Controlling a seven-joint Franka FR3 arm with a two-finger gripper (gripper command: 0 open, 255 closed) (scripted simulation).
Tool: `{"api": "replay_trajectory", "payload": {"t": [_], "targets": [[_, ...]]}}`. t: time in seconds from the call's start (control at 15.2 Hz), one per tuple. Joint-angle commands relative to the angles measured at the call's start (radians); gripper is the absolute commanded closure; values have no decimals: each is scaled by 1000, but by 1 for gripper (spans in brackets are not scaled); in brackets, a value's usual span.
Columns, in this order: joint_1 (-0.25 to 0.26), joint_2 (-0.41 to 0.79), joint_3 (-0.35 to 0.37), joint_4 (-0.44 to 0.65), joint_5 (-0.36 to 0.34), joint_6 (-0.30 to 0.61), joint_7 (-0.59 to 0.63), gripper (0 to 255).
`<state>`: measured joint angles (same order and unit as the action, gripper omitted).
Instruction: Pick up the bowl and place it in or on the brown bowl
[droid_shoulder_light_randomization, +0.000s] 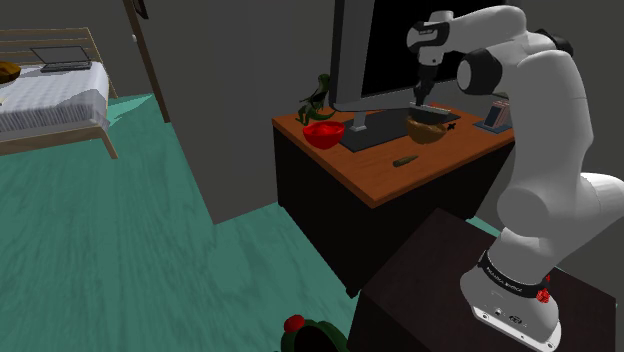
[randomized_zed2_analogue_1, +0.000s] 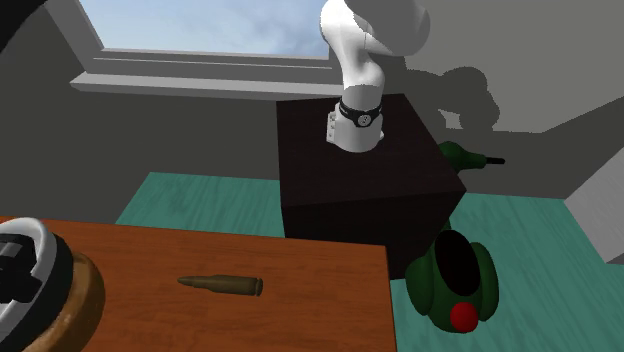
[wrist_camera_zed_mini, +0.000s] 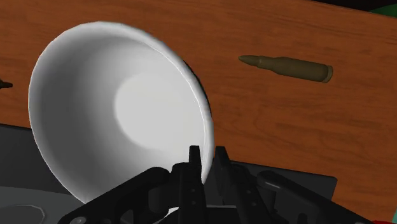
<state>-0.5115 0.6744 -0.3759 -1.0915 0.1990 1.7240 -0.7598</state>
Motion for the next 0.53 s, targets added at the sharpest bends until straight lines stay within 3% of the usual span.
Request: {"api": "replay_trajectory", "payload": {"t": [0.0, 0.46], "targets": [[0, 6, -1, -29, -1, 33, -3, 255], [8, 9, -1, -81, 2, 86, -6, 255]]}}
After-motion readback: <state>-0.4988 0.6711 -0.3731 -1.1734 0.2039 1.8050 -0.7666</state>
